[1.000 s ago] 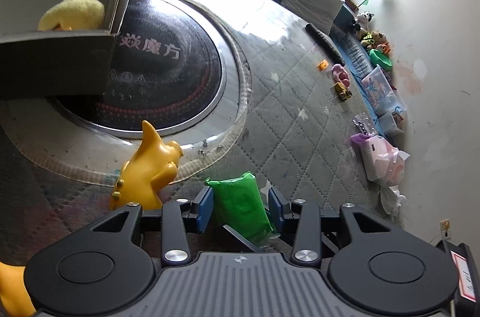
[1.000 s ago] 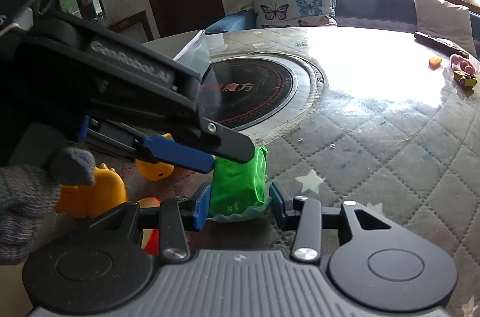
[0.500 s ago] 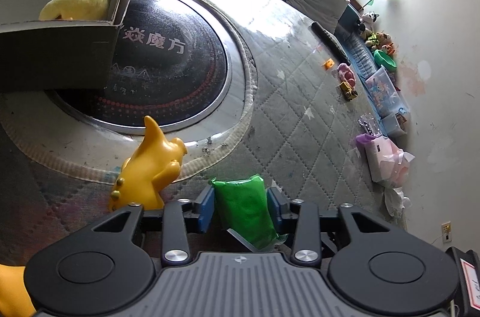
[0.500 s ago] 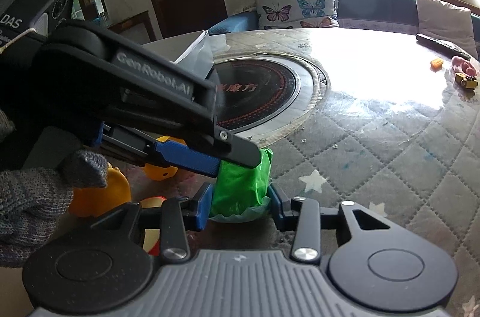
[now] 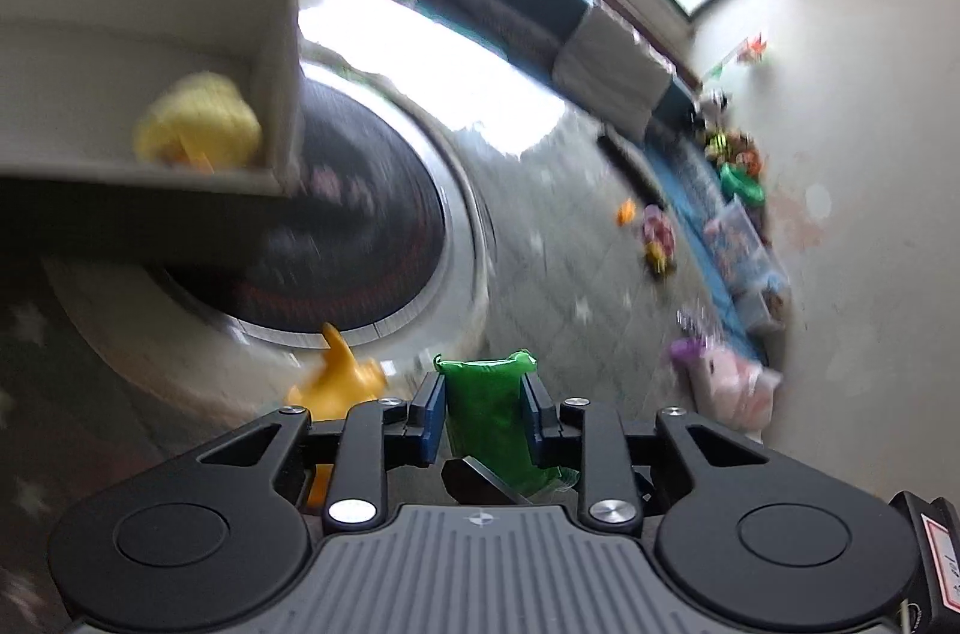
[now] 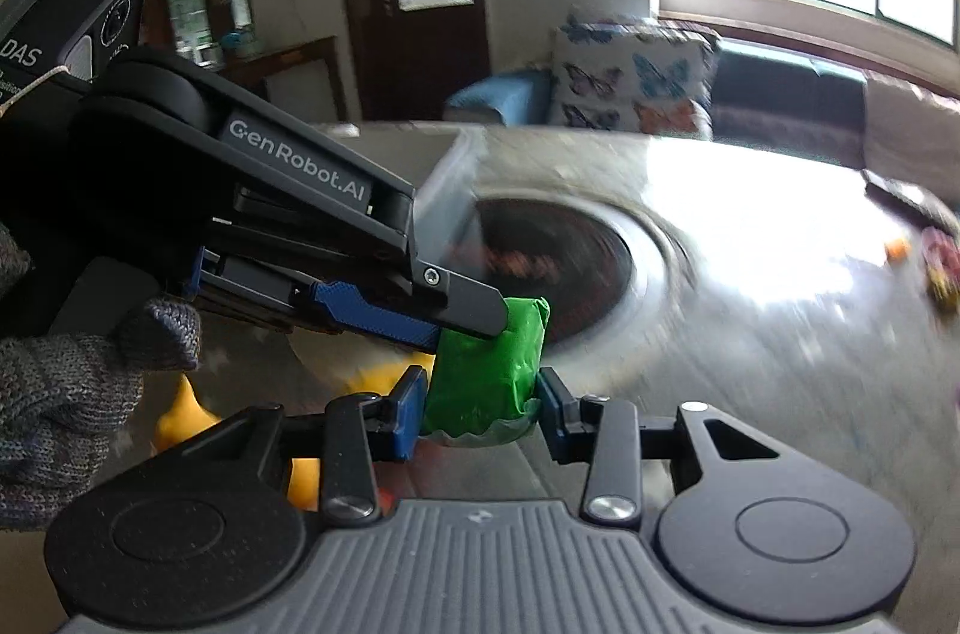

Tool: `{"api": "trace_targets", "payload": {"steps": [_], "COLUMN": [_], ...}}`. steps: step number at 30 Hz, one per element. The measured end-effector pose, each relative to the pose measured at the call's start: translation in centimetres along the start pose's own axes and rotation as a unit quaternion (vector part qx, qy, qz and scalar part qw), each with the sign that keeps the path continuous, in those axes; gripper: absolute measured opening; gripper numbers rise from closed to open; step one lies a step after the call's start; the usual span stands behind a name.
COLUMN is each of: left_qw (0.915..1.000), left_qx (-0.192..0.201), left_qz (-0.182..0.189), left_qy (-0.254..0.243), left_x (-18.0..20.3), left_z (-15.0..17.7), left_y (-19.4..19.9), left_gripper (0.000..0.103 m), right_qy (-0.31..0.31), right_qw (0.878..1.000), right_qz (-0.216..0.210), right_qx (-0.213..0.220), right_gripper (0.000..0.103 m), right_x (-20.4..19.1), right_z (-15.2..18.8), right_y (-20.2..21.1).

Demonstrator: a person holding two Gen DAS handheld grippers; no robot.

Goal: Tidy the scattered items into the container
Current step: 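Carry the green packet into the box and open the left gripper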

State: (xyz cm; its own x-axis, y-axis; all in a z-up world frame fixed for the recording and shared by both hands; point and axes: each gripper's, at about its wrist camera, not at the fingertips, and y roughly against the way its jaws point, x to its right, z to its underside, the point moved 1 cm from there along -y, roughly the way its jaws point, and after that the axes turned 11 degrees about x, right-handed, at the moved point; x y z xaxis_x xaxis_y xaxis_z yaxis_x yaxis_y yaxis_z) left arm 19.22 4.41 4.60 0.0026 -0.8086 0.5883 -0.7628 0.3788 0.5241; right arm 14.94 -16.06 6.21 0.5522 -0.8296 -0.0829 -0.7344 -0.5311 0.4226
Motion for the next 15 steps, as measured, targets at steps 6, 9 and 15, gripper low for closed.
{"api": "trace_targets", "payload": {"steps": [6,9,15], "left_qw": [0.9977,0.9955,0.9911], "left_qx": [0.060,0.080,0.092], "left_qz": [-0.029,-0.048,-0.079], "left_qy": [0.008,0.016,0.054], "left_x": [-2.6,-4.4,-8.9], "left_z": [-4.8,-6.9,-10.1], "left_y": [2.6,3.2,2.8], "left_gripper": [0.029,0.029,0.029], "right_qy": [0.043,0.063,0.086], "right_qw": [0.998,0.996,0.992], "right_qz": [-0.039,-0.058,-0.090], "right_qx": [0.026,0.027,0.008], "right_gripper": [0.039,0.039,0.039], "right_x": [-3.4,-5.3,-8.5], "right_z": [-4.3,-6.1,-8.1], "right_y": [-4.0,-6.7,-12.5]}}
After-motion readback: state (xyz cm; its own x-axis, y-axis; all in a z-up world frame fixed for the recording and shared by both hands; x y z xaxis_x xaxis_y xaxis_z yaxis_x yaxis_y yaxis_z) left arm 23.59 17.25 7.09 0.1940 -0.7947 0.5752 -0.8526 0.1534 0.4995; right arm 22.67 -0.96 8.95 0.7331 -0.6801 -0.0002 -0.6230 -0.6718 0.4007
